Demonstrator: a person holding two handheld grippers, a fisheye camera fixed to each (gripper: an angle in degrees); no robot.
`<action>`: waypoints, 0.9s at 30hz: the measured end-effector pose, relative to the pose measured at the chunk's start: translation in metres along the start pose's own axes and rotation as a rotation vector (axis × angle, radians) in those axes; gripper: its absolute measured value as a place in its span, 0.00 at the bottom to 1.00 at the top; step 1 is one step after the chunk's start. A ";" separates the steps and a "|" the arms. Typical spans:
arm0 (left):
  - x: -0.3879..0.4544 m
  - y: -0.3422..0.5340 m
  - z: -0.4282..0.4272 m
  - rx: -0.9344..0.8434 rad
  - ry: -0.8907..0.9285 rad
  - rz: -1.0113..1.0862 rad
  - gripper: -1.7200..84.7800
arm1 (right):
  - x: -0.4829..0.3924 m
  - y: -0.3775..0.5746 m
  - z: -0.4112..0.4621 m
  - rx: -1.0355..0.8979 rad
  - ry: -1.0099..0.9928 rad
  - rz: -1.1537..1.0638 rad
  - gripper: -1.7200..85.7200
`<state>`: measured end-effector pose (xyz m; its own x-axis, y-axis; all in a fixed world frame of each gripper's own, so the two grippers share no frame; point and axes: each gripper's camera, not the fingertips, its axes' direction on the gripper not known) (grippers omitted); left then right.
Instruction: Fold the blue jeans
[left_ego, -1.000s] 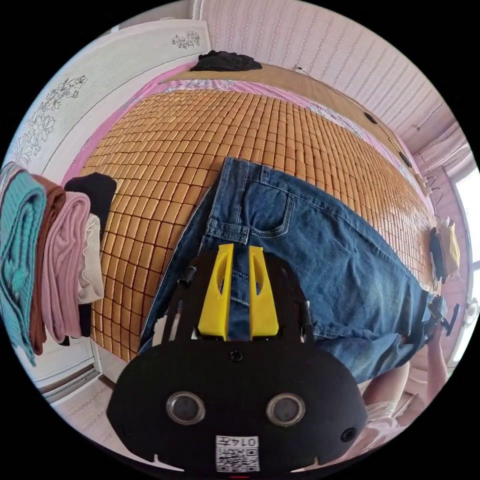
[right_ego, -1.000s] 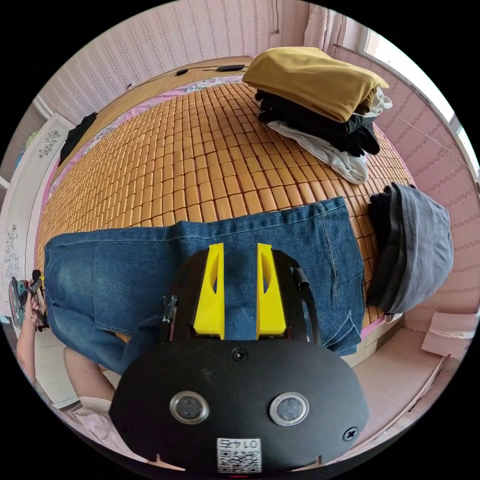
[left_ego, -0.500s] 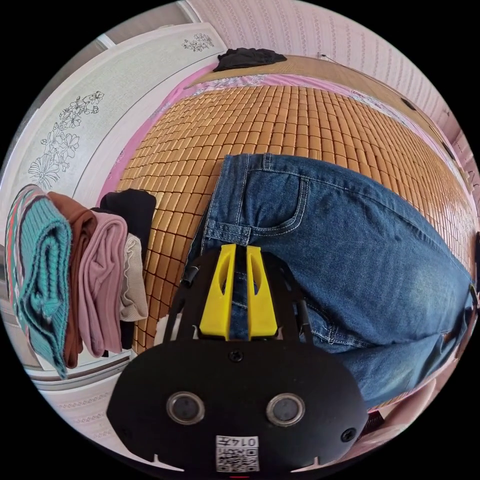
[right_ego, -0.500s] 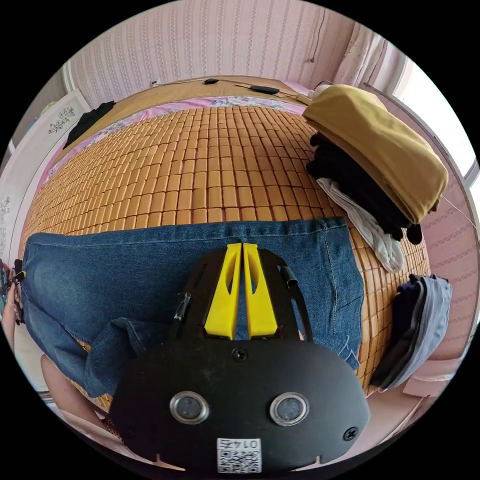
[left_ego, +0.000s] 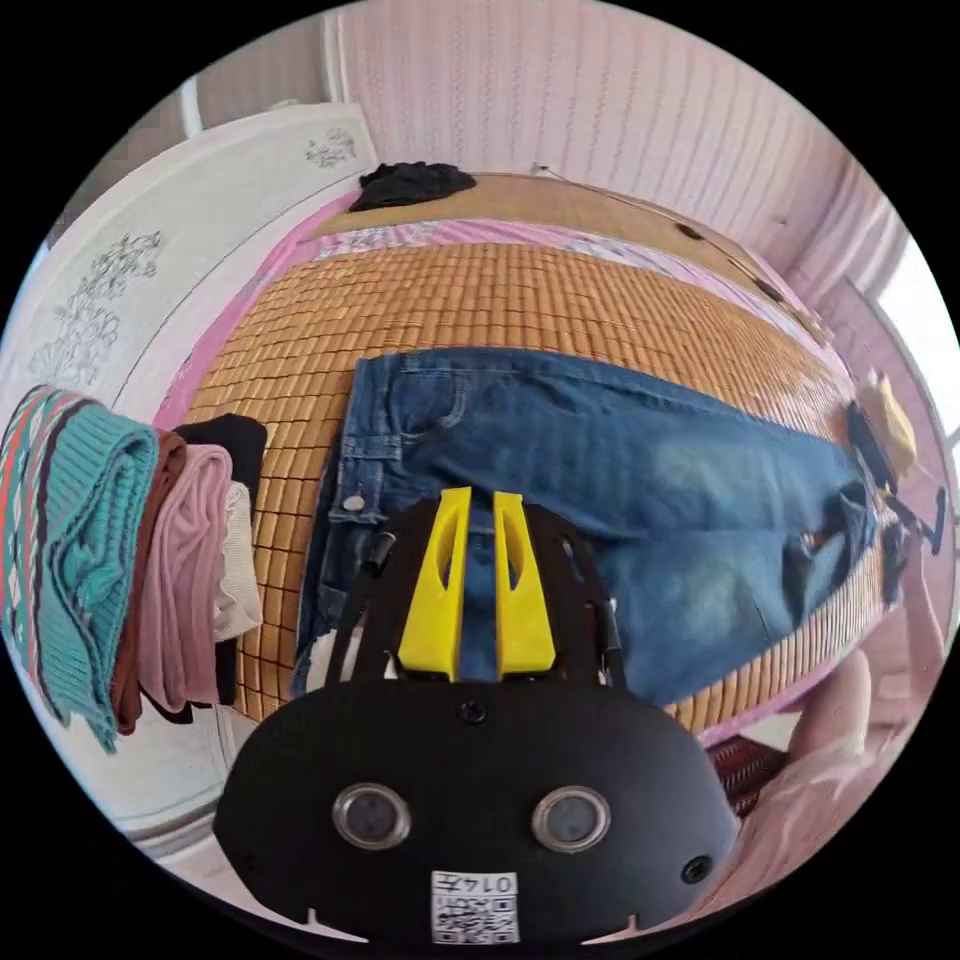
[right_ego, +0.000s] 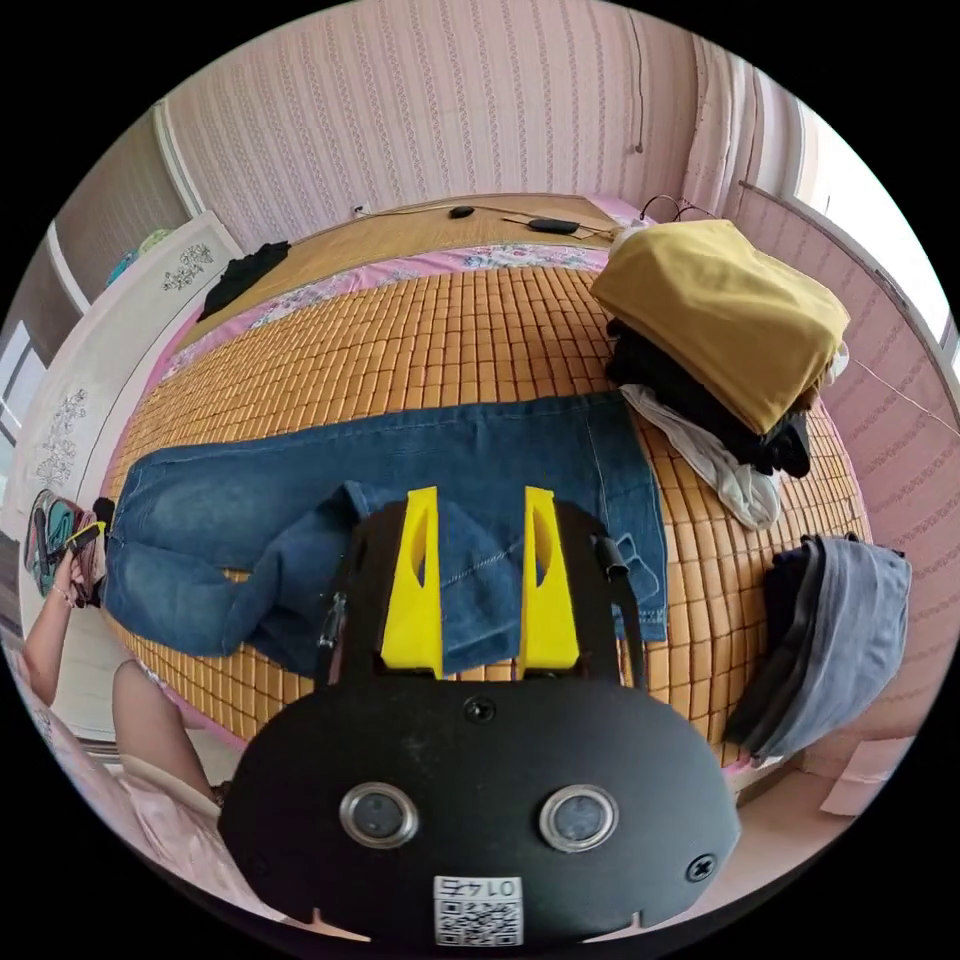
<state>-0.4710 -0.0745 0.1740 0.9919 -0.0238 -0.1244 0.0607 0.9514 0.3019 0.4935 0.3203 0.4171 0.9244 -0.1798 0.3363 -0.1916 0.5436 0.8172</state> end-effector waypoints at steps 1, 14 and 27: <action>0.011 0.007 -0.002 -0.017 0.022 0.041 0.08 | -0.003 0.020 -0.005 -0.039 -0.026 -0.012 0.17; 0.158 0.063 0.048 -0.252 0.189 0.344 0.10 | -0.027 0.021 -0.029 -0.053 0.007 -0.090 0.04; 0.147 0.078 0.046 -0.288 0.232 0.351 0.01 | 0.081 0.205 -0.093 -0.157 0.147 0.012 0.06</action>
<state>-0.3155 -0.0177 0.2224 0.8940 0.3505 -0.2790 -0.3376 0.9365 0.0948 0.5597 0.4932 0.5683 0.9628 -0.0572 0.2641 -0.1597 0.6680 0.7268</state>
